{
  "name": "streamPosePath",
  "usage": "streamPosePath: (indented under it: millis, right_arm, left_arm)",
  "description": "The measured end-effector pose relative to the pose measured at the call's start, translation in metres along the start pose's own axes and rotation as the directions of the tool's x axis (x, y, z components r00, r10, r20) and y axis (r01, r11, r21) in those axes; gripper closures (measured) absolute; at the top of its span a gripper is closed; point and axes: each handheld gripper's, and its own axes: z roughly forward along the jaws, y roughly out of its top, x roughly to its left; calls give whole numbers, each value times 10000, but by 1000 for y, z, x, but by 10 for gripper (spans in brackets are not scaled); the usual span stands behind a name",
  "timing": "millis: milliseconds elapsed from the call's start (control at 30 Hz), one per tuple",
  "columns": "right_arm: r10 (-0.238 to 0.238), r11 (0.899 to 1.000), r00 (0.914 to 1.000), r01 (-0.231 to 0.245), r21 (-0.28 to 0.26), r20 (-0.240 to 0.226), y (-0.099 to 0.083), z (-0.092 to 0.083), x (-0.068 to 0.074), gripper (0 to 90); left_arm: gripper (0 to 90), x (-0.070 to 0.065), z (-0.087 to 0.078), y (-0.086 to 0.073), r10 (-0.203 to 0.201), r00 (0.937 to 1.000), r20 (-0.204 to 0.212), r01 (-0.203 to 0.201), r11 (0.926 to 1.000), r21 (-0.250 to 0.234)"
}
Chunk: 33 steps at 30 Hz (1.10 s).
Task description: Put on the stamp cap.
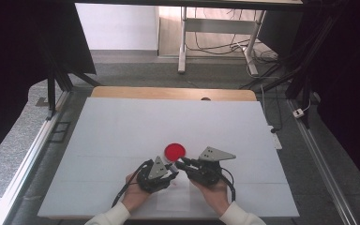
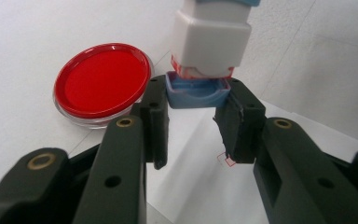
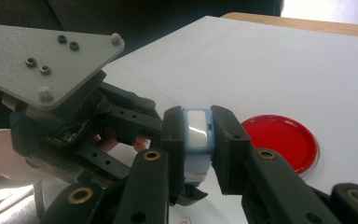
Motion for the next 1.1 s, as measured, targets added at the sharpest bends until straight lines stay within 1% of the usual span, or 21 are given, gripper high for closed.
streamPosePath:
  millis: [200,1000,1100]
  right_arm:
    - [-13,10000,10000,13,-10,62,0,1,2,751]
    - [149,9999,9997,-148,-19,215,-2,3,3,751]
    - [209,9998,9995,-209,-18,243,-3,4,4,751]
  left_arm:
    - [647,0,0,0,14,10000,-81,-15,10000,-53]
    - [646,-2,0,0,68,9999,-90,-69,10000,-62]
    - [647,-2,0,0,88,9998,-185,-89,9999,-68]
